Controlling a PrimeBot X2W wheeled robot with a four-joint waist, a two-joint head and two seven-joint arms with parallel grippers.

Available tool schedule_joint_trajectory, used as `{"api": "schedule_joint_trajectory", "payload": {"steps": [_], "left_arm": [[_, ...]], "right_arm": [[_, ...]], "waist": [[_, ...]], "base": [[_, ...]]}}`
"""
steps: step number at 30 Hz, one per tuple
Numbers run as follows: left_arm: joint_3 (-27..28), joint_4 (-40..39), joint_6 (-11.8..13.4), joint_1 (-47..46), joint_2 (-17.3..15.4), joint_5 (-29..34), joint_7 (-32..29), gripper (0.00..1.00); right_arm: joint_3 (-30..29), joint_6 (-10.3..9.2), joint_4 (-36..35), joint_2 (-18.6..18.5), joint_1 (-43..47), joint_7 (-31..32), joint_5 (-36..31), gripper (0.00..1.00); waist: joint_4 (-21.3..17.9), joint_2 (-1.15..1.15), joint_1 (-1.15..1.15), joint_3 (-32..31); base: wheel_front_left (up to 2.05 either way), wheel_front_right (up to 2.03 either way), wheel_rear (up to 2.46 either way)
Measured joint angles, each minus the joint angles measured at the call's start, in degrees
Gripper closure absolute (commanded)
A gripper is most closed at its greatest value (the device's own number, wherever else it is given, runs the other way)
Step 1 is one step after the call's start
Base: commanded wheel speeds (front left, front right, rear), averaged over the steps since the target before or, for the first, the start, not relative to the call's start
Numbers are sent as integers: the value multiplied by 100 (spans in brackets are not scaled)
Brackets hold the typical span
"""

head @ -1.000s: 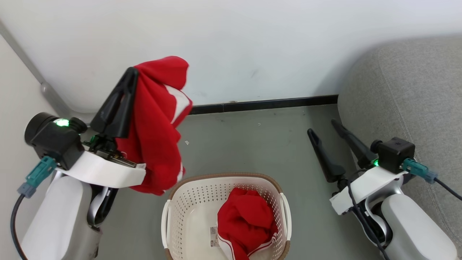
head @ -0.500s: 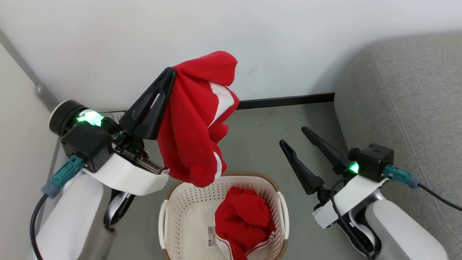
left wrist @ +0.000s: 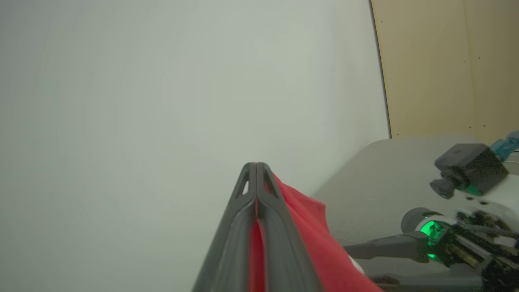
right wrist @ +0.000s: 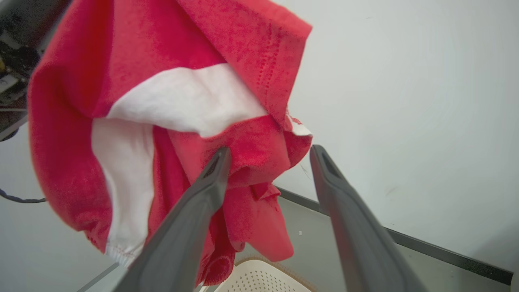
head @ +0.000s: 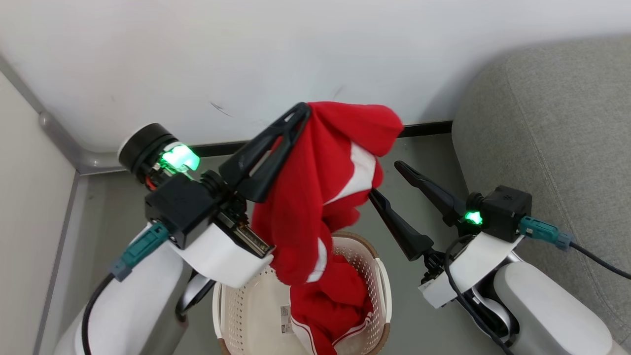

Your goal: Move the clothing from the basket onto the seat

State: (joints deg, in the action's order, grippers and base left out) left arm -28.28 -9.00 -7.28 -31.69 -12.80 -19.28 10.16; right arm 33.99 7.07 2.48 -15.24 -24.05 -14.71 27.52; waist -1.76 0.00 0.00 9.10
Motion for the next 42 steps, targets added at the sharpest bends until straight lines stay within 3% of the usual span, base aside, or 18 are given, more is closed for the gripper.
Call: {"api": "schedule_joint_trajectory", "payload": {"steps": [23,25,26,36,42], "left_arm": [[-794,-330,0,-346,-10,-29,-104,100],[-822,-337,0,-355,-11,-29,-107,100],[-839,-342,0,-371,-13,-30,-107,100],[-825,-352,0,-420,-69,-86,-159,100],[-627,-196,22,-382,-121,-283,-160,100]], "right_arm": [[599,0,62,-118,-130,0,378,0],[652,0,94,-123,-187,1,444,71],[675,0,99,-131,-225,0,480,100],[794,0,98,-174,-309,0,570,100],[470,0,-51,-227,-369,0,569,100]], "waist": [[46,0,0,-60],[56,0,0,-62],[59,0,0,-64],[56,0,0,-58],[24,0,0,-28]], "base": [[0,0,0],[0,0,0],[0,0,0],[0,0,0],[0,0,0]]}}
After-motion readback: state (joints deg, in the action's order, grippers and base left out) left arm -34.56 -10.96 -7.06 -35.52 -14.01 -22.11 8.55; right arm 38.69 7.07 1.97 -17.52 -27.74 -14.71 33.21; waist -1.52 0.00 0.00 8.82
